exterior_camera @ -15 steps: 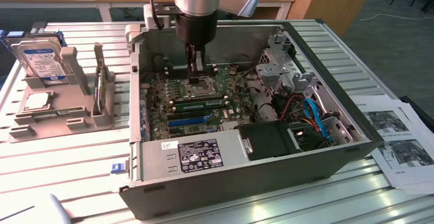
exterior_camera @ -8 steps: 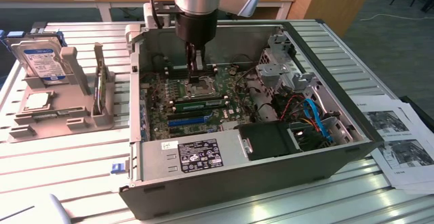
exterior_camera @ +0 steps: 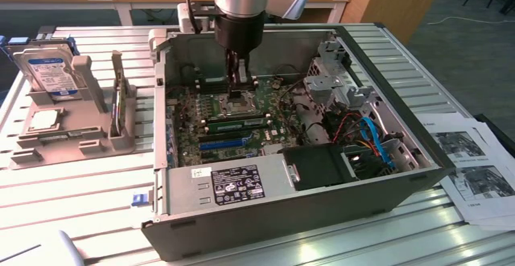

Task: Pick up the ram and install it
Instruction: 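Press down the ram until it locks into place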

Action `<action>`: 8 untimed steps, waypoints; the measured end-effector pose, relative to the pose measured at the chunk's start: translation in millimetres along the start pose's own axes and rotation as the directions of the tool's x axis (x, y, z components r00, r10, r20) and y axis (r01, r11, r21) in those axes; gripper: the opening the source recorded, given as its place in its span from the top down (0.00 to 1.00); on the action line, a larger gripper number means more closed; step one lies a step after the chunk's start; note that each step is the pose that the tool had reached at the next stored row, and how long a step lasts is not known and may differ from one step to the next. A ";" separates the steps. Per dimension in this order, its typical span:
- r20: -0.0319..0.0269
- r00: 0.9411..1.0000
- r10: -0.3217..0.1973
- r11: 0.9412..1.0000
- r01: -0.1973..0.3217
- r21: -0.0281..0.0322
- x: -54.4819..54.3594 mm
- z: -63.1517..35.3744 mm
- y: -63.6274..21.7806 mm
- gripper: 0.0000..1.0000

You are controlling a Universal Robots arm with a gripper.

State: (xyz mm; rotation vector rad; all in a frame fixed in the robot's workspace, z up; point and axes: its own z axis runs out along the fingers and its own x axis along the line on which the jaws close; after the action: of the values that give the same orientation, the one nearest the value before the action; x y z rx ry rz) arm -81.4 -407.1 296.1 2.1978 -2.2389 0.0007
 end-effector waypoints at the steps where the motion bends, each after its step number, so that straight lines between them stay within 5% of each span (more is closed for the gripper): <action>1: 0.000 1.000 0.000 1.000 0.000 0.000 0.0 -0.4 0.0 0.90; 3: 0.000 1.000 0.000 1.000 0.000 -0.001 -0.1 -3.2 0.0 0.90; 5: 0.000 1.000 0.000 1.000 0.000 -0.006 0.0 -18.0 0.1 0.90; 8: 0.000 1.000 0.000 1.000 0.000 -0.006 0.0 -18.0 0.0 0.90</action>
State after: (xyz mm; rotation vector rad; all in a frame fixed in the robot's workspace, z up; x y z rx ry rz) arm -81.4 -407.0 314.1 2.1948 -2.2359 -0.0060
